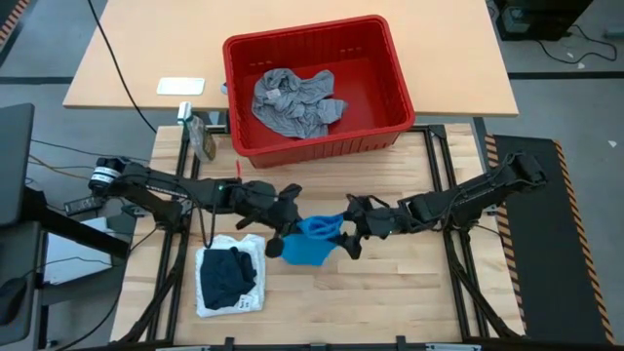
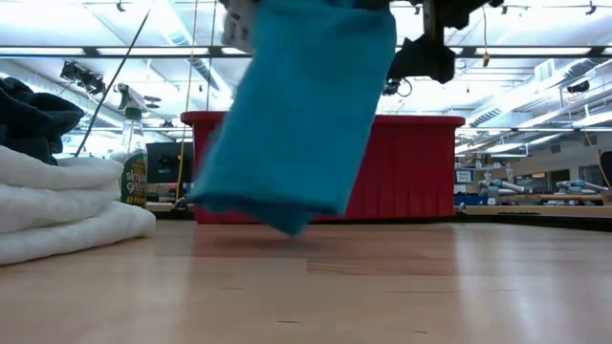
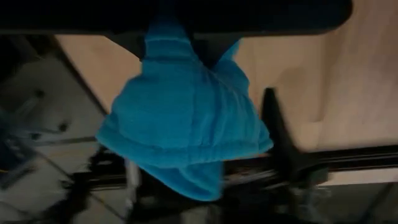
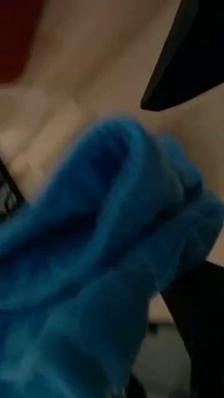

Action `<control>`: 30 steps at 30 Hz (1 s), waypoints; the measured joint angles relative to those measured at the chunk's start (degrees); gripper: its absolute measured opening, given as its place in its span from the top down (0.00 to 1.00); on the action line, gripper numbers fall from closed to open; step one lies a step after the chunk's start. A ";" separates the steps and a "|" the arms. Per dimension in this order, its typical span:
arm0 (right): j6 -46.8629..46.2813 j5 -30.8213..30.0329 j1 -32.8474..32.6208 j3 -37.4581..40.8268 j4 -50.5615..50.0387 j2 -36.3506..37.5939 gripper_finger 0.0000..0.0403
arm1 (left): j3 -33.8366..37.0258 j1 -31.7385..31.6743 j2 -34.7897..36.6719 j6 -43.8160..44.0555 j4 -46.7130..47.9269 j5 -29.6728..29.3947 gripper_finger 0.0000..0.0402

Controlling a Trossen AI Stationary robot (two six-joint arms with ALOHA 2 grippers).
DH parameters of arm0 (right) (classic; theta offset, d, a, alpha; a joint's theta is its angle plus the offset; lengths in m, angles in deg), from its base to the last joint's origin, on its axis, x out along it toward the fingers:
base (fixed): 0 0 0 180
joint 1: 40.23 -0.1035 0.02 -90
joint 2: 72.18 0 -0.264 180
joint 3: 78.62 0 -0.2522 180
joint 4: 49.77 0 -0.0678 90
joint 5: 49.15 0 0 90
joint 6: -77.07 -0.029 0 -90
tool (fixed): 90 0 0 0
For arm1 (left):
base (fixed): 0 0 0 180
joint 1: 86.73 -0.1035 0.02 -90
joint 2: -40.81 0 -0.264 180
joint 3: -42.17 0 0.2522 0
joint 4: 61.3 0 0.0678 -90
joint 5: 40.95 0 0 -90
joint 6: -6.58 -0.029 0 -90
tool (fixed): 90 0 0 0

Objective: Fold laundry
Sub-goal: Fold the light blue shorts

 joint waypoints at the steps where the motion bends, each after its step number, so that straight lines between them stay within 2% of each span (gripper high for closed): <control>1: 0.18 2.16 0.44 0.10 1.09 0.00 0.03 | 0.01 0.01 0.17 -0.23 0.12 1.72 0.96; 4: 2.29 4.37 1.15 0.85 4.60 0.00 0.02 | 0.02 -0.01 0.20 -0.08 -0.11 5.39 0.97; 7: 5.49 5.26 1.17 1.19 10.32 0.00 0.04 | 0.02 0.15 0.20 0.37 -0.35 6.27 0.97; 10: 7.80 5.55 1.11 1.49 13.94 0.00 0.08 | 0.02 0.19 0.22 1.52 -0.17 3.49 0.97; 12: 9.24 5.50 1.15 1.53 15.00 0.00 0.14 | 0.02 0.01 0.74 1.88 0.73 0.13 0.97; 15: 11.79 5.25 1.58 1.53 14.16 0.00 0.32 | 0.02 -1.30 1.77 1.94 1.02 -3.53 0.97; 17: 13.48 5.29 2.36 1.53 13.62 -0.02 0.51 | 0.04 -2.39 2.26 1.98 0.37 -3.75 0.97; 20: 16.41 5.83 4.20 1.53 13.72 0.09 0.84 | 0.00 -3.52 3.29 2.03 0.20 -3.99 0.97; 21: 17.40 6.53 4.94 1.53 13.92 0.26 0.91 | -0.05 -3.71 3.30 2.03 -0.06 -4.05 0.97; 22: 18.04 7.06 5.58 1.57 13.87 0.58 0.94 | -0.07 -3.92 3.30 2.03 0.31 -3.66 0.97; 25: 19.04 5.75 6.75 1.57 13.67 2.02 0.94 | -0.07 -4.09 3.26 2.03 1.45 -3.18 0.97; 30: 30.09 -2.14 6.57 1.57 10.70 6.37 0.95 | -0.11 -5.67 3.26 1.68 0.40 -7.30 0.94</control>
